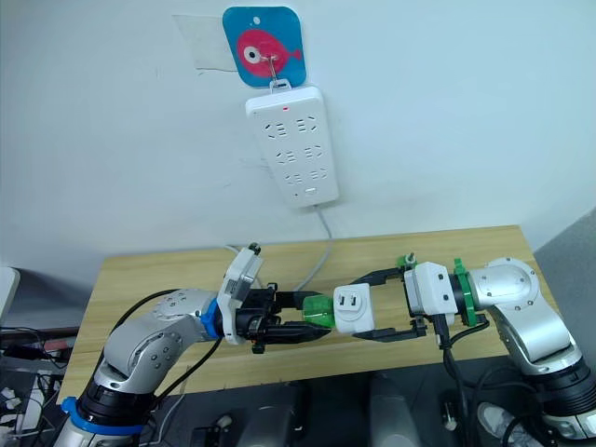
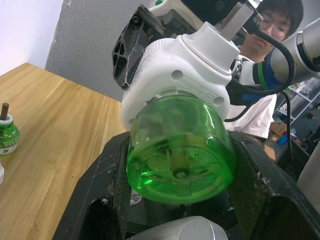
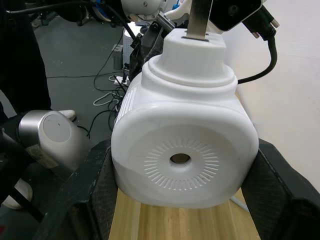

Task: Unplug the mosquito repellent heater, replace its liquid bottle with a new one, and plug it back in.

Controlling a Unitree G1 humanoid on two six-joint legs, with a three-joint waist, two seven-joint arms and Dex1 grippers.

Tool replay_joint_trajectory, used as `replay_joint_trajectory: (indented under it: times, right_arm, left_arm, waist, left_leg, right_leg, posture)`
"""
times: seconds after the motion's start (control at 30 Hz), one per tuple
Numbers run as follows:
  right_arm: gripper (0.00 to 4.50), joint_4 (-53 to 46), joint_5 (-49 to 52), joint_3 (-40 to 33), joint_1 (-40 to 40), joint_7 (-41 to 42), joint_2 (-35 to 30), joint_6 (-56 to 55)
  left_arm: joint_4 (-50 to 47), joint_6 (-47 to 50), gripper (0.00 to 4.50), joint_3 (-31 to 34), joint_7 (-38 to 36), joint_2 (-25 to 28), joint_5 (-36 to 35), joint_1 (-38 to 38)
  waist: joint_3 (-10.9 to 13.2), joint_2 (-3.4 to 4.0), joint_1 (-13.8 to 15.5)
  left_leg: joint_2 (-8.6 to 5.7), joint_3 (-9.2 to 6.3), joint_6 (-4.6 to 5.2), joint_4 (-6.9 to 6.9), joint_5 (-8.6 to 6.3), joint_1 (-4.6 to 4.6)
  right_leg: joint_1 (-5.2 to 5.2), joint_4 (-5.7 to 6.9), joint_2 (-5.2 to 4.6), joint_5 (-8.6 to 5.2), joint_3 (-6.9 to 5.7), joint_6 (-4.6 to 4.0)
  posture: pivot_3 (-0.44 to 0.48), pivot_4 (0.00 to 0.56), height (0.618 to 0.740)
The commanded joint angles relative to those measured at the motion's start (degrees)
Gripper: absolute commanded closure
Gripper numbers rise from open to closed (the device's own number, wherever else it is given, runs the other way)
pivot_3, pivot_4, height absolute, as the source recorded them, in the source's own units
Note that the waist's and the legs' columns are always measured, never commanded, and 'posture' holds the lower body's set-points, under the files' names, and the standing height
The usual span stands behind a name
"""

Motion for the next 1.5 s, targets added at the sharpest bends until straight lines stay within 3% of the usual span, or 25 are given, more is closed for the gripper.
replay_joint_trajectory:
  times: [0.03,0.27,0.5,0.63,0.73,0.8,1.03,1.5]
  right_arm:
    - [1.51,-1.4,1.0,-0.8,-0.1,1.0,-0.1,-1.3]
    - [1.51,-1.4,-0.1,-1.9,3.2,-1.9,-1.8,2.9]
    - [1.51,-5.5,6.4,-4.2,3.4,-18.3,-1.2,29.9]
    - [1.51,-7.9,17.4,-8.0,-0.5,-30.9,2.9,52.1]
    - [1.51,-6.4,26.7,-13.9,-5.8,-42.3,10.2,69.3]
    - [1.51,-6.8,29.4,-14.8,-8.1,-44.5,11.3,76.4]
    - [1.51,-8.1,30.5,-18.1,-11.1,-52.2,16.0,87.0]
    - [1.51,-9.7,38.2,-18.3,-11.7,-62.6,19.3,88.6]
  left_arm:
    - [-2.7,-0.7,2.27,-0.5,-1.0,0.3,-0.8,0.6]
    - [-1.6,-9.0,0.01,0.3,-3.7,3.4,5.6,0.3]
    - [-3.7,-26.4,0.00,1.4,3.6,0.9,18.0,0.8]
    - [-0.2,-43.8,0.00,-1.5,6.2,0.4,30.7,3.4]
    - [5.6,-57.3,0.00,-3.6,11.6,0.4,42.7,3.9]
    - [8.2,-61.4,0.00,-4.4,15.4,-0.3,47.8,3.1]
    - [11.6,-63.0,0.00,-6.5,22.8,-1.6,57.3,-0.1]
    - [15.1,-59.9,0.00,-9.6,26.6,-3.1,61.0,-3.4]
  waist:
    - [0.0,0.00,0.0]
    - [0.0,0.02,0.1]
    - [-0.1,0.00,0.1]
    - [-0.1,0.02,0.0]
    - [-0.2,-0.02,0.1]
    - [-0.2,-0.01,0.2]
    - [-0.2,-0.07,0.2]
    - [-0.2,-0.06,-0.5]
  left_leg:
    - [0.00,0.00,0.00,0.00,0.00,0.00]
    - [0.00,-0.03,-0.22,0.00,0.13,0.00]
    - [0.00,-0.03,-0.22,0.02,0.13,0.00]
    - [0.03,-0.02,-0.24,-0.01,0.14,-0.01]
    - [0.04,-0.01,-0.22,-0.04,0.14,-0.04]
    - [0.03,-0.03,-0.22,-0.03,0.15,-0.09]
    - [-0.05,0.10,-0.16,-0.01,0.15,-0.17]
    - [-0.03,0.46,-0.14,0.07,0.16,-0.16]
  right_leg:
    - [0.00,0.00,0.00,0.00,0.00,0.00]
    - [0.00,0.02,0.00,0.03,-0.02,-0.04]
    - [0.00,0.02,-0.01,0.14,0.02,-0.07]
    - [-0.05,0.02,0.00,0.18,0.04,-0.13]
    - [-0.07,0.02,0.00,0.19,0.07,-0.15]
    - [-0.12,0.02,0.00,0.25,0.06,-0.16]
    - [-0.22,0.05,-0.01,0.35,0.06,0.01]
    - [-0.44,0.57,0.04,0.35,0.08,-0.01]
  posture:
    - [-0.058,0.264,0.740]
    - [-0.062,0.254,0.740]
    - [-0.048,0.251,0.740]
    - [-0.052,0.251,0.740]
    - [-0.051,0.252,0.740]
    - [-0.051,0.252,0.740]
    - [-0.057,0.258,0.740]
    - [-0.074,0.266,0.740]
